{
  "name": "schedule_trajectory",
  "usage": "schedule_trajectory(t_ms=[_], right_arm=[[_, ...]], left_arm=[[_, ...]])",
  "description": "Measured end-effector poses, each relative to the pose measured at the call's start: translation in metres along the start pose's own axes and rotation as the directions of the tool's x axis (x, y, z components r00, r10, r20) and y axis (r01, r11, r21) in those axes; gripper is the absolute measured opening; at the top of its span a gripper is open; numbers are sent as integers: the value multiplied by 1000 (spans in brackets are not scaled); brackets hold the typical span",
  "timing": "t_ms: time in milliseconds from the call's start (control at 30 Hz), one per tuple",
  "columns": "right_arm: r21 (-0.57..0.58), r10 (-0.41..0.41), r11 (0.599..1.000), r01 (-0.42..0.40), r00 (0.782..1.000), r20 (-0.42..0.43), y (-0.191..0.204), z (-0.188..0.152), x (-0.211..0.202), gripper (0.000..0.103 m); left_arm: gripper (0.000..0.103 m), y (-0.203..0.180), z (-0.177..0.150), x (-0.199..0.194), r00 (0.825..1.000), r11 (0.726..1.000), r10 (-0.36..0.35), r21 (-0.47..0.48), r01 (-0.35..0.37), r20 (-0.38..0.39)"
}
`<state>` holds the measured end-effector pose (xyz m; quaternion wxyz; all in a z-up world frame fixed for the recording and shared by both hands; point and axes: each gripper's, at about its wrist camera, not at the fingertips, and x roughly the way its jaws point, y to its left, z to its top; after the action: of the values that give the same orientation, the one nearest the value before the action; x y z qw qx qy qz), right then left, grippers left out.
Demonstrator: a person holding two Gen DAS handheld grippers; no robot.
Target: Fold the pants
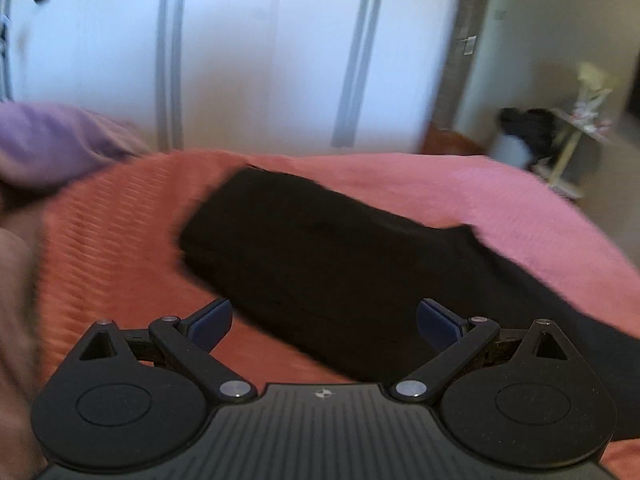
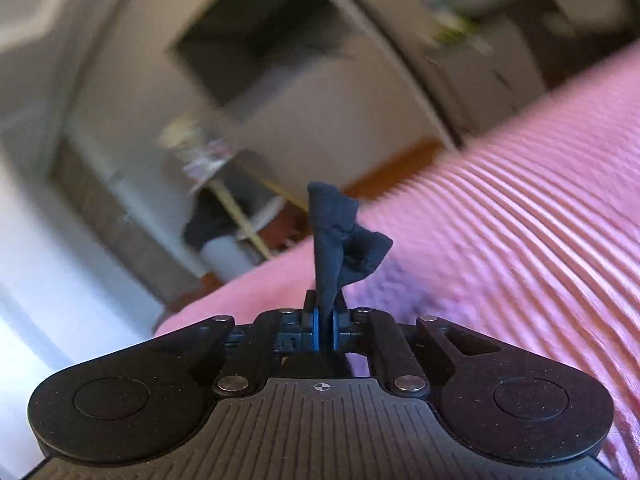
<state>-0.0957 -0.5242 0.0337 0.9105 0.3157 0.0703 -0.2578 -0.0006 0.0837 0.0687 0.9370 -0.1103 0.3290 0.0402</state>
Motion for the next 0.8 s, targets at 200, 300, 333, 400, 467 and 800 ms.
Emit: schedule_trajectory(t_ms=[200, 300, 333, 400, 467, 800], right_arm=[[-298, 318, 878, -374, 922, -219, 121, -53, -23, 22], [-272, 373, 802, -531, 802, -467, 149, -90, -18, 68], [-231, 393, 796, -559, 768, -505, 148, -94, -18, 70], [-158, 408, 820, -551, 755, -513, 133, -88, -14, 70], [-148, 347, 875, -461, 810, -473, 114, -78, -9, 70], [-118, -13, 990, -71, 805, -593, 26, -89, 44, 0]], left_arm=[[99, -70, -10, 21, 962, 964, -265, -49, 262, -73], [99, -105, -15, 31, 937, 943, -333, -31, 332, -104], [99, -113, -17, 35, 926, 934, -356, -27, 356, -122], [99, -125, -21, 40, 903, 915, -402, -32, 402, -149], [99, -134, -25, 51, 885, 904, -426, -38, 426, -187], [99, -196, -26, 145, 755, 867, -485, -127, 483, -441]])
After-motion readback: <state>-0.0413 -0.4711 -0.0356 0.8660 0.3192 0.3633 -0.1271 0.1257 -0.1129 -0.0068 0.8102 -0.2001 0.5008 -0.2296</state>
